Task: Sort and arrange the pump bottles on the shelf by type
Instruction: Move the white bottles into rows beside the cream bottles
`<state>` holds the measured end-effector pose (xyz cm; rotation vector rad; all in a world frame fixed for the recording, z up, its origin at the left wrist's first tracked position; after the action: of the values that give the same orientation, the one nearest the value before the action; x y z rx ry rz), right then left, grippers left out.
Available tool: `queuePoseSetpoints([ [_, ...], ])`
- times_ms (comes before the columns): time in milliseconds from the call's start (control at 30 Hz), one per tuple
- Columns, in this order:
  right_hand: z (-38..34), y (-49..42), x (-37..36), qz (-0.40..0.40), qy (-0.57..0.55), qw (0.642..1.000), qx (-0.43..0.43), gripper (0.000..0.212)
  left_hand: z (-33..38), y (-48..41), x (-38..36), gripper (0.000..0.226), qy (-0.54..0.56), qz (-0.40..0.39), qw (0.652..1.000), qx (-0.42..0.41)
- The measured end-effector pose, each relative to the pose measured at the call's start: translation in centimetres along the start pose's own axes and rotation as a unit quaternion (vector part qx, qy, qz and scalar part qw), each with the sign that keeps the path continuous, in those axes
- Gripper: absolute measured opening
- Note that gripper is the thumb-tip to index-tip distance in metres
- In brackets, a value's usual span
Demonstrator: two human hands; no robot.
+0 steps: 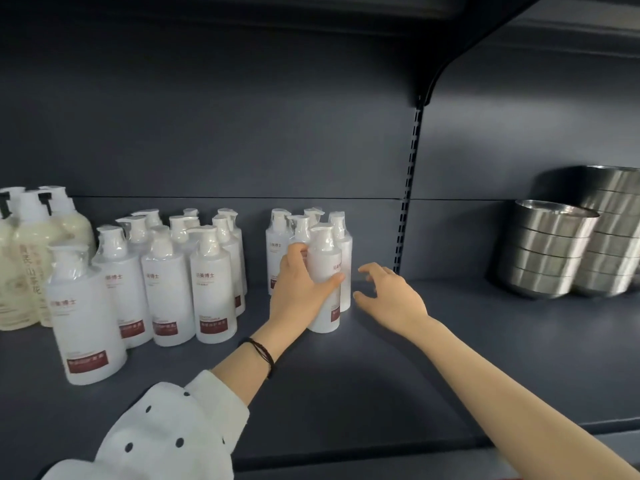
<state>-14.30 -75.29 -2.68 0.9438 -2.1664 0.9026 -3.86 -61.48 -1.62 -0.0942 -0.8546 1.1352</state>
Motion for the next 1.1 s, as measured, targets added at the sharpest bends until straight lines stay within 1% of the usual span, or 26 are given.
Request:
queuePoseSetpoints([
  [67, 0.4, -1.1, -0.3, 0.001, -0.115, 0.993, -0.023, 0.055, -0.4, -0.4, 0.4, 0.063, 0.026, -0.023, 0.999, -0.003],
  [167, 0.6, -2.7, -0.7, 0.007, -0.272, 0.96, -0.07, 0.067, -0.9, -0.6, 1.2, 0.057, 0.05, -0.054, 0.997, -0.007],
  [267, 0.4, -3.7, -2.1, -0.042, -0.358, 0.928, -0.092, 0.076, -1.4, -0.4, 2.1, 0.058, 0.059, -0.066, 0.996, -0.003],
  [333, 0.0, -3.9, -3.0, -0.067, -0.373, 0.921, -0.086, 0.069, -1.6, -0.3, 2.5, 0.057, 0.061, -0.072, 0.996, -0.003],
  [433, -0.1, -3.8, -3.3, -0.04, -0.352, 0.932, -0.074, 0.053, -1.9, -0.1, 2.9, 0.057, 0.067, -0.082, 0.994, -0.002],
  [467, -0.2, -3.6, -3.2, -0.032, -0.343, 0.936, -0.067, 0.053, -2.0, -0.1, 3.1, 0.057, 0.069, -0.083, 0.994, -0.002],
  [533, 0.0, -3.4, -3.2, -0.028, -0.325, 0.942, -0.073, 0.059, -2.2, 0.0, 3.4, 0.057, 0.069, -0.087, 0.994, 0.002],
  [567, 0.1, -3.2, -3.2, -0.026, -0.32, 0.944, -0.075, 0.055, -2.3, 0.1, 3.5, 0.058, 0.069, -0.089, 0.994, 0.003],
  [633, -0.2, -2.8, -3.0, -0.021, -0.313, 0.947, -0.073, 0.039, -2.3, 0.3, 4.0, 0.061, 0.065, -0.092, 0.994, 0.005],
  [667, -0.3, -2.6, -2.9, -0.016, -0.311, 0.947, -0.073, 0.037, -2.3, 0.4, 4.3, 0.061, 0.063, -0.092, 0.994, 0.005],
  [767, -0.8, -1.6, -2.6, -0.016, -0.324, 0.943, -0.082, 0.038, -2.3, 0.8, 4.9, 0.056, 0.068, -0.097, 0.993, 0.01],
  [900, -1.2, 0.3, -2.6, -0.025, -0.363, 0.926, -0.1, 0.049, -2.3, 1.7, 5.6, 0.056, 0.077, -0.105, 0.991, 0.019],
  [1000, -1.9, 2.1, -2.7, -0.059, -0.389, 0.913, -0.107, 0.052, -2.4, 2.6, 6.3, 0.057, 0.082, -0.1, 0.991, 0.022],
  [1100, -2.6, 4.0, -2.5, -0.093, -0.399, 0.907, -0.099, 0.05, -2.2, 3.9, 7.2, 0.054, 0.082, -0.093, 0.992, 0.021],
])
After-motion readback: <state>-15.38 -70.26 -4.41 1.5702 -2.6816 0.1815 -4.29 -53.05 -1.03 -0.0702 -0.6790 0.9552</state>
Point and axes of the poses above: each hand's wrist, its own y-axis away from the middle knuckle, its own x-axis out of the back of the hand, z = x × y, the point moved 6 cm from there along -y, towards the middle knuckle, and after that the axes turned 11 degrees about -y, right-handed, at the moved point
